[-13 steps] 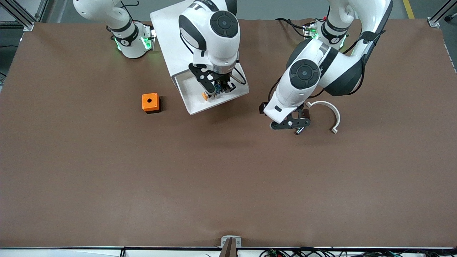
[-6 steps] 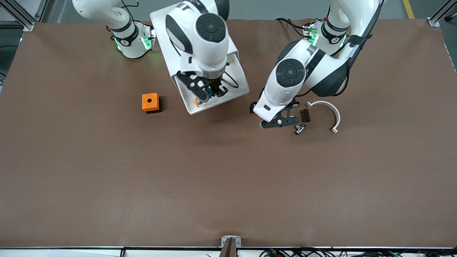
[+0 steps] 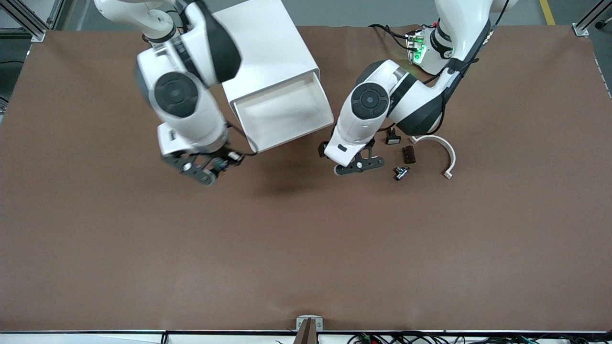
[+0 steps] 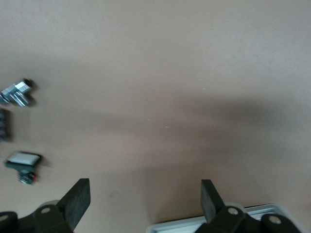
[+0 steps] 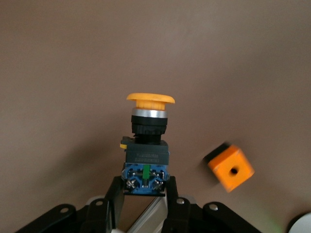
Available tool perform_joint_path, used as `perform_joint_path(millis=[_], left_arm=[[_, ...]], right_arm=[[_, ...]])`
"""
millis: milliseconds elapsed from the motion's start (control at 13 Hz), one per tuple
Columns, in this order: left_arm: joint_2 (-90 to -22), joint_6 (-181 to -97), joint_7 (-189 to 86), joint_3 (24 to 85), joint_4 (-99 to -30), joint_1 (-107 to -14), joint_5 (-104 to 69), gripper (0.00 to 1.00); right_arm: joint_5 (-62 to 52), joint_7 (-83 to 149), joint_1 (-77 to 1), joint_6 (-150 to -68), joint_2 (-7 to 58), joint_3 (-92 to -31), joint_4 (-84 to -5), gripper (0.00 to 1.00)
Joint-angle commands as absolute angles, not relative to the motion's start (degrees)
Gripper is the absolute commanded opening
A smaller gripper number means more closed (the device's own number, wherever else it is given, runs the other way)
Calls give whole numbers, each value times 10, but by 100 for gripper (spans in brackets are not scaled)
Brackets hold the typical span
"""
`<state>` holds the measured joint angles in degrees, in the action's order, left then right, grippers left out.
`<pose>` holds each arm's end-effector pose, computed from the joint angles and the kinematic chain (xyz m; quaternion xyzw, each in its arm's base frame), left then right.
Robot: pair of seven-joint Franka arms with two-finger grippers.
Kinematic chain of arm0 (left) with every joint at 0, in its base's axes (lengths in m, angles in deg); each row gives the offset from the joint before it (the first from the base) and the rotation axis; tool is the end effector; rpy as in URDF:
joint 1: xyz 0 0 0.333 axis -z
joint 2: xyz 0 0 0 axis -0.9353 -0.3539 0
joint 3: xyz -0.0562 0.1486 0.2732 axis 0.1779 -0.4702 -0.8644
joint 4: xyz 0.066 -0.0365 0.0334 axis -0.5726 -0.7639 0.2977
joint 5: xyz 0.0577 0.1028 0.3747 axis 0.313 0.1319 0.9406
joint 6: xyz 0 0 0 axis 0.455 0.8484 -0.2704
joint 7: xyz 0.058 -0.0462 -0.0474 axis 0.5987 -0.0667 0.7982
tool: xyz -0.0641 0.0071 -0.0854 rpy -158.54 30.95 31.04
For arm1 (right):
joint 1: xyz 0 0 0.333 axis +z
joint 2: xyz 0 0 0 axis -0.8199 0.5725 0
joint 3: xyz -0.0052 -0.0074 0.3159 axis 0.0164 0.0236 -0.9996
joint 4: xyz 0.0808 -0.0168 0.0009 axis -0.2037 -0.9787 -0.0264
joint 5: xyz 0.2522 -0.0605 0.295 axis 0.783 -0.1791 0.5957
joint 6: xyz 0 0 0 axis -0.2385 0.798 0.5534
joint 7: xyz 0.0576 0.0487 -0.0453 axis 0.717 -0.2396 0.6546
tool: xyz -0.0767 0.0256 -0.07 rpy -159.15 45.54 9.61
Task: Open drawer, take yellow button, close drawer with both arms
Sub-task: 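Lift the yellow button out with the right gripper while the left gripper reaches the drawer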
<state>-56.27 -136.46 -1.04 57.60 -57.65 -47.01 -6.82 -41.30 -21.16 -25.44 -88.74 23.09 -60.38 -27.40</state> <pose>0.5061 -0.4377 0.3731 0.9895 0.1264 -0.0641 0.0288 0.5993 0.2692 0.4746 0.9728 -0.2207 -0.0453 0.0548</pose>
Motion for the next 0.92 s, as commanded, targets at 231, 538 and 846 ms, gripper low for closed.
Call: perform_joint_path(millis=[231, 538, 846], left_arm=[[-607, -1355, 105, 577, -521, -400, -69, 100], [-601, -1325, 145, 578, -521, -376, -117, 100], [-598, -1293, 147, 578, -522, -354, -170, 100]], right_arm=[[-456, 97, -429, -964, 237, -616, -310, 0], [-478, 256, -527, -1116, 239, -617, -412, 0], [-478, 393, -609, -1258, 253, -617, -487, 0]])
